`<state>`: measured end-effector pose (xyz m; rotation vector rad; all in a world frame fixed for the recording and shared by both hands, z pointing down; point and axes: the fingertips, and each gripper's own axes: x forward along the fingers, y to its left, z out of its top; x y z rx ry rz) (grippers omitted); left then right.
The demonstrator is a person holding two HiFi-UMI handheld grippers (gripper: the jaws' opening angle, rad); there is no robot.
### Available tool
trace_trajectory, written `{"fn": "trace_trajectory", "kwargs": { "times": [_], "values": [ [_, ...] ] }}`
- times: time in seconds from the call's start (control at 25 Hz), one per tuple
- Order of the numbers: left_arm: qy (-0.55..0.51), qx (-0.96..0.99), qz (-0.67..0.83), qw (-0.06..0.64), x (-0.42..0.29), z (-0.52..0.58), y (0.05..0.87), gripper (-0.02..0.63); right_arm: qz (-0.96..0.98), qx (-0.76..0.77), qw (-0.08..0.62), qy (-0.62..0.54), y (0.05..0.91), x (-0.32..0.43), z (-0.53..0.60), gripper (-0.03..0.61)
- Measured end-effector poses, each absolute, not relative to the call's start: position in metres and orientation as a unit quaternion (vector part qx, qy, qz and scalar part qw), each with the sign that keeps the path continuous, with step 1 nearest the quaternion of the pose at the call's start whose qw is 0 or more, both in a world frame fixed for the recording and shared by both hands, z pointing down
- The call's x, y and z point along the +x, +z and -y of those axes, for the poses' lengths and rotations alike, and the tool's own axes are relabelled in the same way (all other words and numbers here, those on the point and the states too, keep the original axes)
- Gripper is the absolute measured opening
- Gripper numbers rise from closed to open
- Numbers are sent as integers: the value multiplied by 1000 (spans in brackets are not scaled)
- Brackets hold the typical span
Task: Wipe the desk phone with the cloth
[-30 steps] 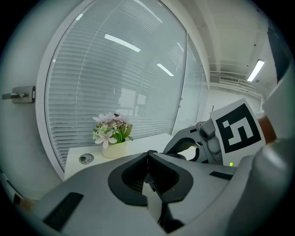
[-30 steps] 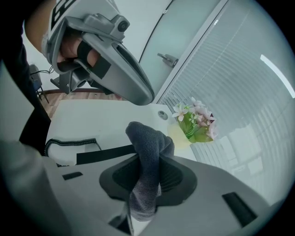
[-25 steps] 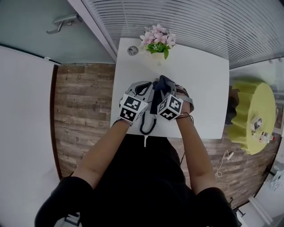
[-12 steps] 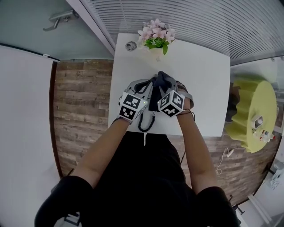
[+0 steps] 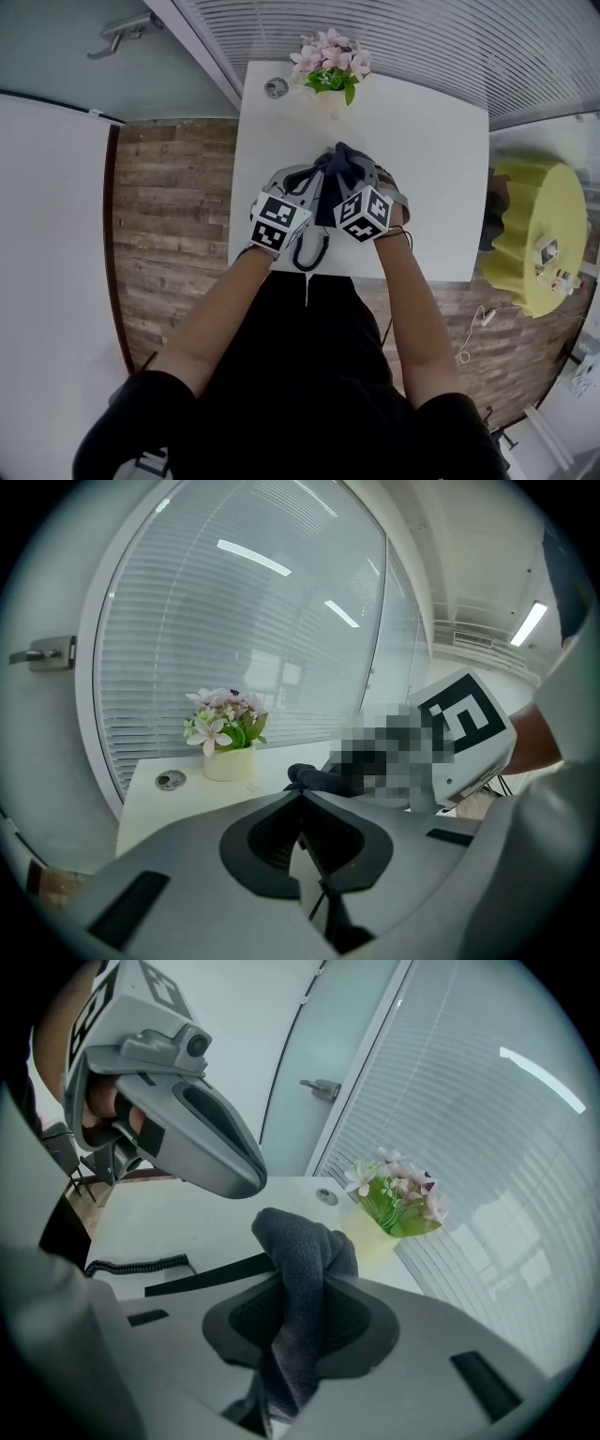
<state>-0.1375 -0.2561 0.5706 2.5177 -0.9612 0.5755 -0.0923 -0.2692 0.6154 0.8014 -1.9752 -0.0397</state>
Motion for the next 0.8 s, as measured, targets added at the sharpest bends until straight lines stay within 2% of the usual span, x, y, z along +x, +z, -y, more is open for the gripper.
{"fn": "trace_trajectory", "kwargs": {
  "times": [0.8],
  "values": [
    [216, 897, 330, 198, -145, 225, 585, 9, 814, 334, 474, 11, 635, -99, 223, 94]
  ]
}}
